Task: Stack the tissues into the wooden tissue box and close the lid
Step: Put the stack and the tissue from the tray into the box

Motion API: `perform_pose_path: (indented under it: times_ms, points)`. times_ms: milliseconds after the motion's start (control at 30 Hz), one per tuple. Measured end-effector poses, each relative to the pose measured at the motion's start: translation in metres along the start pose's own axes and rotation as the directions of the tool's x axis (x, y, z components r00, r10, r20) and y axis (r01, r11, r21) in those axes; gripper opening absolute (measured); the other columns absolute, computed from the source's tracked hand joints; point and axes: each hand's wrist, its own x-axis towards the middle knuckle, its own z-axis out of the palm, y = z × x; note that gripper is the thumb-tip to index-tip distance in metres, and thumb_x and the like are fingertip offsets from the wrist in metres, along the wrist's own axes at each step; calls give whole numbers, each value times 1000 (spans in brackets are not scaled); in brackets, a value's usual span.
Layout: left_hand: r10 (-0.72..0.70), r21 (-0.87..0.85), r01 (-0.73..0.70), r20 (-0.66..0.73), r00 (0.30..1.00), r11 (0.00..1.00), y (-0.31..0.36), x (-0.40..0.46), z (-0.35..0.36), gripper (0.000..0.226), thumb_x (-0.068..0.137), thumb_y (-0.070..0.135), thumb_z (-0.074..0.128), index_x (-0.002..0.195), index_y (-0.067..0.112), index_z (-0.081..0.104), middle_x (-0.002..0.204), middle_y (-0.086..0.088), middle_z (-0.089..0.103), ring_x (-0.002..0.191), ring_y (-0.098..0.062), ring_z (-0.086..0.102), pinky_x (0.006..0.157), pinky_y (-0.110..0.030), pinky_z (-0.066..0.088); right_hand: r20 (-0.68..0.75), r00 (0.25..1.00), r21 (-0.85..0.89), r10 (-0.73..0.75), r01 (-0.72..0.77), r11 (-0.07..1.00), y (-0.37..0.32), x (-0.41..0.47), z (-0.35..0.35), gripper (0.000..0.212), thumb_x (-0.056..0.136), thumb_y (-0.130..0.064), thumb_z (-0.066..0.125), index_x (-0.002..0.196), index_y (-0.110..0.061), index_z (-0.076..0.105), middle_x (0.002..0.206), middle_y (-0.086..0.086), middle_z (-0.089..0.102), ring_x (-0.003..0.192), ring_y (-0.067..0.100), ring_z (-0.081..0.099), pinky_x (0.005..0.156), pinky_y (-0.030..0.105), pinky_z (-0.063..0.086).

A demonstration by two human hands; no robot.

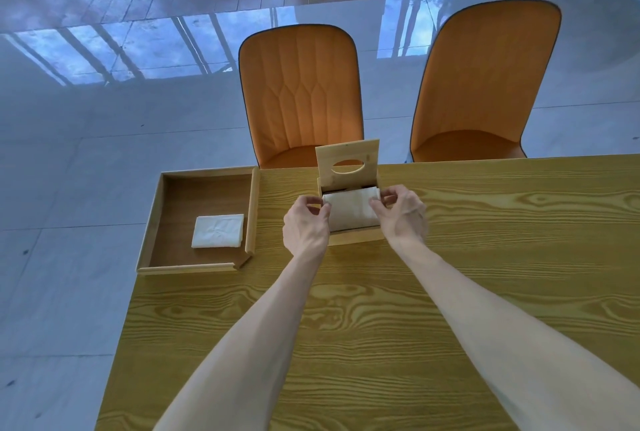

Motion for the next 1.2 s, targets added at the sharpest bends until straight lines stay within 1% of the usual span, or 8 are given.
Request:
perform_pose_path:
  times_ms: [233, 367, 700, 800, 900, 967, 1100, 1200]
  points:
    - [-26, 70, 19, 101, 995, 997, -6, -2, 0, 41, 90, 42, 67, 124, 22, 54, 105, 0, 72, 97, -26, 69, 85, -44, 57, 37, 997, 51, 72, -73, 996, 6, 0, -1, 29, 85, -30, 74, 106, -15, 59, 100, 3, 70, 81, 16, 57, 68, 28, 44]
    - [-22, 136, 4, 132, 991, 991, -6, -11, -5, 39, 93, 45, 60, 125, 22, 56, 111, -2, 71, 99, -25, 68, 82, -38, 55, 66, 997, 55, 49, -53, 997, 10, -8, -8, 31, 86, -31, 72, 110, -15, 59, 102, 3, 69, 84, 17, 59, 67, 27, 43]
    - [-113, 367, -34, 371, 922, 930, -13, -51, -46, 46, 95, 47, 52, 129, 17, 59, 113, -7, 69, 99, -27, 69, 91, -45, 58, 61, 968, -116, -244, 249, 961, 5, -45, -43, 21, 97, -30, 56, 108, -15, 66, 104, 6, 71, 83, 22, 68, 59, 30, 52]
    - [-80, 475, -99, 343, 936, 874, -22, -65, -64, 44, 95, 48, 51, 128, 21, 60, 116, -6, 69, 100, -26, 68, 90, -40, 57, 179, 929, -199, -325, 357, 913, 0, -60, -46, 24, 98, -32, 51, 112, -19, 65, 106, 4, 72, 85, 22, 69, 57, 26, 45]
    - [-44, 562, -149, 316, 948, 814, -34, -73, -85, 42, 95, 49, 50, 126, 23, 61, 123, -5, 68, 109, -25, 65, 90, -38, 53, 483, 836, -345, -260, 455, 821, -13, -74, -46, 32, 97, -39, 51, 123, -22, 60, 116, 4, 67, 100, 24, 66, 74, 34, 54]
    - [-48, 598, -152, 305, 951, 787, -43, -73, -101, 41, 95, 48, 50, 127, 23, 60, 125, -4, 66, 111, -25, 63, 87, -37, 50, 590, 782, -417, -201, 508, 754, -24, -82, -43, 37, 95, -41, 53, 126, -21, 58, 120, 4, 65, 107, 24, 64, 83, 37, 53]
    - [-48, 640, -141, 268, 962, 755, -63, -64, -135, 41, 94, 47, 48, 124, 25, 64, 119, -1, 69, 104, -23, 64, 77, -35, 49, 623, 757, -415, -197, 533, 737, -44, -99, -26, 38, 95, -40, 53, 128, -21, 57, 122, 4, 63, 108, 23, 63, 80, 35, 50]
    - [-31, 607, -101, 203, 979, 788, -80, -47, -159, 38, 96, 45, 48, 120, 23, 68, 115, -2, 71, 104, -23, 65, 76, -34, 48, 613, 761, -383, -213, 522, 762, -66, -111, -7, 38, 95, -40, 52, 130, -24, 56, 123, 3, 64, 110, 23, 62, 79, 34, 48]
